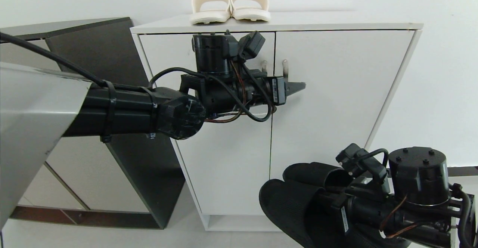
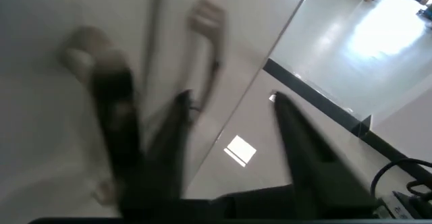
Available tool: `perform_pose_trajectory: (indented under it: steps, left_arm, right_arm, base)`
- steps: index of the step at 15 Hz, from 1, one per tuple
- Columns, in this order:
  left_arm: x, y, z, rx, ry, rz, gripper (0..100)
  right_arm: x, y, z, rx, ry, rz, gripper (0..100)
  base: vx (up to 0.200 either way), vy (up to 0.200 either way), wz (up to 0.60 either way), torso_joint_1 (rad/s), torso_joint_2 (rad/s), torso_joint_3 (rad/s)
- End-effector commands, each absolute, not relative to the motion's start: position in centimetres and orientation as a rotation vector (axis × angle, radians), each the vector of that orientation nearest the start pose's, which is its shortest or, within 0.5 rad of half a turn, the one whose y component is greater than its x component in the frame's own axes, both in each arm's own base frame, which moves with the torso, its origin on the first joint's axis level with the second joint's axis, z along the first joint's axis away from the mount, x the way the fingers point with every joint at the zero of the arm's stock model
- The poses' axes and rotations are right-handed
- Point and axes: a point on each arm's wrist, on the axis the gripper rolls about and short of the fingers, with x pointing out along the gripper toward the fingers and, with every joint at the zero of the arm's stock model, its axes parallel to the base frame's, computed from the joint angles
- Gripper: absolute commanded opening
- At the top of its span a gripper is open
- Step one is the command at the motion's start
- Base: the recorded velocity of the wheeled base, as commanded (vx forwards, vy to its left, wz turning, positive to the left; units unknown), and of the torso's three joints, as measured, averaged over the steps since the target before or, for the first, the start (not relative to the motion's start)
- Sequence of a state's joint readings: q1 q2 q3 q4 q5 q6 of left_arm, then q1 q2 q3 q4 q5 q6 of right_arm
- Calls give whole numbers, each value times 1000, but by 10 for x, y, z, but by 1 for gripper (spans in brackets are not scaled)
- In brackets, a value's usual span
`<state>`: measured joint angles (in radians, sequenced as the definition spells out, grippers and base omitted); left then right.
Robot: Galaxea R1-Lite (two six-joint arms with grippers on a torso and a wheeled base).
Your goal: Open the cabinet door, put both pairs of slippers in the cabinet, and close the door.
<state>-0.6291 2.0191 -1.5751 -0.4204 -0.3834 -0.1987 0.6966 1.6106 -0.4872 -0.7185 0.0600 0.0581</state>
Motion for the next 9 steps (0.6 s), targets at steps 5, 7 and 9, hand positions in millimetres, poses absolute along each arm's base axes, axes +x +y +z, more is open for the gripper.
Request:
perform_pose_trajectory:
  steps: [5, 7, 9]
  left_arm:
    - [300, -248, 270, -175, 133, -1050, 0]
    - [284, -244, 272, -173, 145, -1069, 0]
    - [271, -239, 272, -175, 124, -1084, 0]
  right_arm:
    - [164, 145, 137, -62, 415, 954, 0]
    - [156, 140, 136, -66, 417, 1014, 0]
    - [153, 138, 137, -63, 412, 1027, 0]
  base:
    - [0, 0, 0, 0, 0, 0]
    - [0, 0, 0, 0, 0, 0]
    - [0, 0, 0, 0, 0, 0]
